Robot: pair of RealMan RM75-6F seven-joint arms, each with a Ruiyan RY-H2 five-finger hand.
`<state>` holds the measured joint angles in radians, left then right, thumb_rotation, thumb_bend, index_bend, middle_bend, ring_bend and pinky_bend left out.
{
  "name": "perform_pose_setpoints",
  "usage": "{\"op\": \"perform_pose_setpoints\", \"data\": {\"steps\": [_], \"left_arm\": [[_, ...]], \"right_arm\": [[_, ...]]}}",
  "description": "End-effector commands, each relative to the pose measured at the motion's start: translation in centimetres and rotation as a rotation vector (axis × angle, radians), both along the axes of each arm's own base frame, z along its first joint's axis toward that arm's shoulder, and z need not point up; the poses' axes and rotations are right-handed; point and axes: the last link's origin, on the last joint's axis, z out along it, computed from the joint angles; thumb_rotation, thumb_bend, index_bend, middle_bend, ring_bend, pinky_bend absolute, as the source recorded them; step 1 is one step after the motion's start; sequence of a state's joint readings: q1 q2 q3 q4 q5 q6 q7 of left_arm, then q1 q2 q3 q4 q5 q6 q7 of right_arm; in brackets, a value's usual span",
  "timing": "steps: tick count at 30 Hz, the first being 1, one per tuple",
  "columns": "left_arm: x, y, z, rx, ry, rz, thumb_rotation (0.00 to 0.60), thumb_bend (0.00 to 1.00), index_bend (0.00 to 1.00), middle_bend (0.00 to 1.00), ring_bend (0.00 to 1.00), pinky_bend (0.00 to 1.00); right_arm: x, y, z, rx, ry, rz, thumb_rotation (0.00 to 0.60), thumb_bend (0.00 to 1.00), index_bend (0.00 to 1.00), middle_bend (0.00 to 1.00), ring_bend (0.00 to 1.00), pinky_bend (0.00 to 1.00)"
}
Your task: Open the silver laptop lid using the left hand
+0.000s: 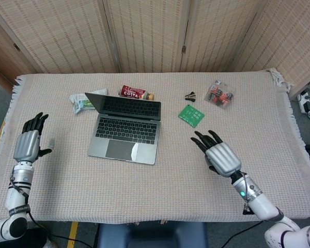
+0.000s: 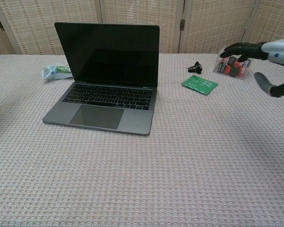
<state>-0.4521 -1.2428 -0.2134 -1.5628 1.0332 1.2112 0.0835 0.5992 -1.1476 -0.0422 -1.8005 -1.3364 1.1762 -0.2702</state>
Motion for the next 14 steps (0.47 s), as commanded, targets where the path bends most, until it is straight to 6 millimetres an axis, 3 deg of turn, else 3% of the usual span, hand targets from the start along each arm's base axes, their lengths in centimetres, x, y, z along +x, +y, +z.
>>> {"op": "perform_pose_setpoints", "data": {"steps": [1, 8, 14], "left_arm": [[-1.9, -3.7, 1.2, 0.023, 0.006, 0.019, 0.600, 0.52, 0.00, 0.00, 0.00, 0.00], [-4.1, -8.9, 2.2, 0.064, 0.025, 0.045, 0.600, 0.52, 0.00, 0.00, 0.00, 0.00], [-4.7, -12.9, 2.2, 0.076, 0.023, 0.065, 0.600, 0.52, 0.00, 0.00, 0.00, 0.00]], "right_arm": [[-2.8, 2.2, 2.9, -0.071, -0.030, -0.064, 0.600, 0.76, 0.00, 0.01, 0.12, 0.02], [-6.5, 5.6, 6.3, -0.172, -0.069, -0.127, 0.600, 0.76, 0.00, 0.01, 0.12, 0.02], [-8.5, 8.5, 7.5, -0.229, -0.108, -0.162, 0.600, 0.76, 0.00, 0.01, 0.11, 0.02]]}}
